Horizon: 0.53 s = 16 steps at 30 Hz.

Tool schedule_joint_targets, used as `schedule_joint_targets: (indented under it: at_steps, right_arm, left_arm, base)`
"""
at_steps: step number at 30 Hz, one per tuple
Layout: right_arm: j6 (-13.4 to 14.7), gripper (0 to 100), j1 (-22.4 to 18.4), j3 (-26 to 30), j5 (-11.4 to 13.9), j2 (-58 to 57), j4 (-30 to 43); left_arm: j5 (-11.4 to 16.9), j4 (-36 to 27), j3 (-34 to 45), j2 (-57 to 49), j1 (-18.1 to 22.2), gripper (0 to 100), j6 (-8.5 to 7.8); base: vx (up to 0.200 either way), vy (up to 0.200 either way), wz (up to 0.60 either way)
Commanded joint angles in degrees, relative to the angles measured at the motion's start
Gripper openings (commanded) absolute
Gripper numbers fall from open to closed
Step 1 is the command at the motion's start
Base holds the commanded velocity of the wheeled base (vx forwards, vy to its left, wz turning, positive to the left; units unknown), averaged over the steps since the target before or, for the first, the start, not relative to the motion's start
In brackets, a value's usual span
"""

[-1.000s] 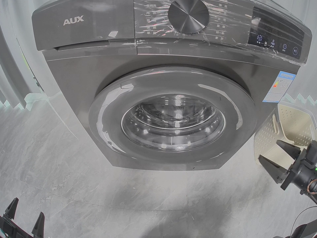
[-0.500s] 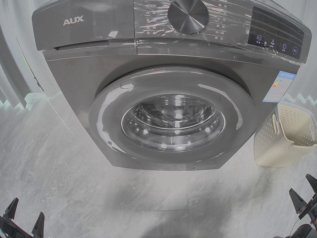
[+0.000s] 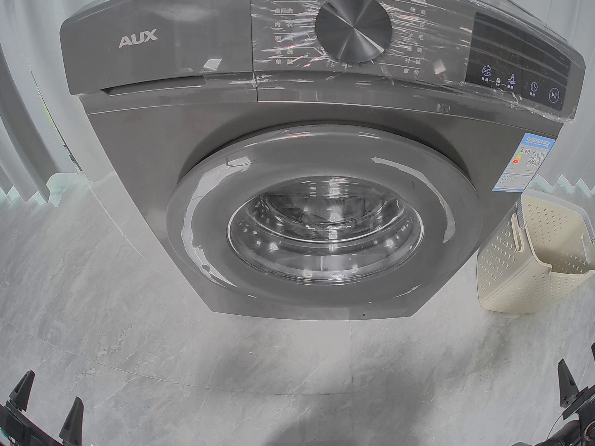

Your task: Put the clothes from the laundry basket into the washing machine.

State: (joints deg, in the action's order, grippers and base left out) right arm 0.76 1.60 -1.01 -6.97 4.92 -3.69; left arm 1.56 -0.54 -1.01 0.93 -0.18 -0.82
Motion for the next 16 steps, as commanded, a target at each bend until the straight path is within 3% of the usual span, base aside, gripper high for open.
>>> schedule_joint_targets:
  at_steps: [1, 2, 6, 16]
  right_arm:
    - [0.04, 100, -2.12, 1.01, 3.28, -4.13, 1.5]
    - [1.97, 100, -1.77, 0.4, 4.25, -4.4, 5.45]
    - [-0.05, 100, -2.04, 0.48, 4.69, -4.22, 4.84]
    - [-0.14, 100, -1.77, 0.92, 4.69, -4.22, 3.87]
  left_arm:
    - [0.02, 0.01, 0.84, -0.57, 0.01, 100, 0.03]
    - [-0.07, 0.01, 0.84, -0.57, 0.01, 100, 0.11]
    - [-0.07, 0.01, 0.84, -0.57, 0.01, 100, 0.11]
    - [-0.07, 0.01, 0.84, -0.57, 0.01, 100, 0.03]
  base:
    - [0.0, 0.0, 0.0]
    - [0.0, 0.0, 0.0]
    - [0.0, 0.0, 0.0]
    - [0.0, 0.0, 0.0]
